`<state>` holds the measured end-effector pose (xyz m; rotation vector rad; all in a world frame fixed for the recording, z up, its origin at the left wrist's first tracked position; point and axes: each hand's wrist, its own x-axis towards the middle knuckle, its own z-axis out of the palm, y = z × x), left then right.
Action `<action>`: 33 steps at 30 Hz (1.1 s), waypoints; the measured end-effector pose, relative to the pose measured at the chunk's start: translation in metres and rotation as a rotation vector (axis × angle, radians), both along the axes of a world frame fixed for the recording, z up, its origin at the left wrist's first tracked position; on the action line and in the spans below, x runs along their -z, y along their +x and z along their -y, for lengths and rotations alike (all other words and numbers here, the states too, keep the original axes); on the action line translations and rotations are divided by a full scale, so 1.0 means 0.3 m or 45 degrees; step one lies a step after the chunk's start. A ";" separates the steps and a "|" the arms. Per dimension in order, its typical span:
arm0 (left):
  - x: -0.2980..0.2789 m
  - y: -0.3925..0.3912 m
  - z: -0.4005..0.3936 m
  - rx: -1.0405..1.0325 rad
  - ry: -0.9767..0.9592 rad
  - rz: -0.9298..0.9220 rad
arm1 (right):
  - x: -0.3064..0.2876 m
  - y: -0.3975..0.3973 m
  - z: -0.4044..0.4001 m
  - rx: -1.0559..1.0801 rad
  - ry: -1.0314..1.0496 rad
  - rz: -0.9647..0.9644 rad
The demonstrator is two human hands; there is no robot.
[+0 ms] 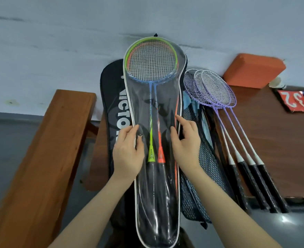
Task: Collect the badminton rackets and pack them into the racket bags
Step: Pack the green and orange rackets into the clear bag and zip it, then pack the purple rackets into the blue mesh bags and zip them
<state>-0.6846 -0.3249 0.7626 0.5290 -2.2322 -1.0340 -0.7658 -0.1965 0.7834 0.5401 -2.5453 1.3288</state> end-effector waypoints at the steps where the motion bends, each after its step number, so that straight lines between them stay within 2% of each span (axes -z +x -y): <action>1: 0.009 0.016 0.032 -0.023 -0.011 0.023 | 0.014 0.006 0.037 -0.021 -0.002 0.014; 8: 0.070 0.089 0.228 -0.068 -0.070 0.217 | 0.104 0.036 0.242 -0.146 0.023 0.156; 16: 0.191 0.134 0.245 0.014 0.051 0.449 | 0.217 0.060 0.229 -0.124 -0.041 0.411; 19: 0.209 0.132 0.243 -0.020 0.068 0.488 | 0.233 0.059 0.225 -0.159 -0.022 0.368; 22: 0.243 0.132 0.241 -0.102 -0.161 0.696 | 0.270 0.051 0.216 -0.156 0.204 0.374; 24: 0.248 0.130 0.241 -0.112 -0.321 0.867 | 0.296 0.041 0.202 -0.162 0.463 0.398; 27: 0.242 0.125 0.237 -0.052 -0.479 0.936 | 0.318 0.019 0.189 -0.204 0.774 0.281; 29: 0.230 0.117 0.230 -0.054 -0.485 0.927 | 0.316 0.008 0.181 -0.244 0.738 0.278; 33: 0.167 0.079 0.150 0.047 -0.440 0.811 | 0.284 -0.019 0.101 -0.362 0.483 0.376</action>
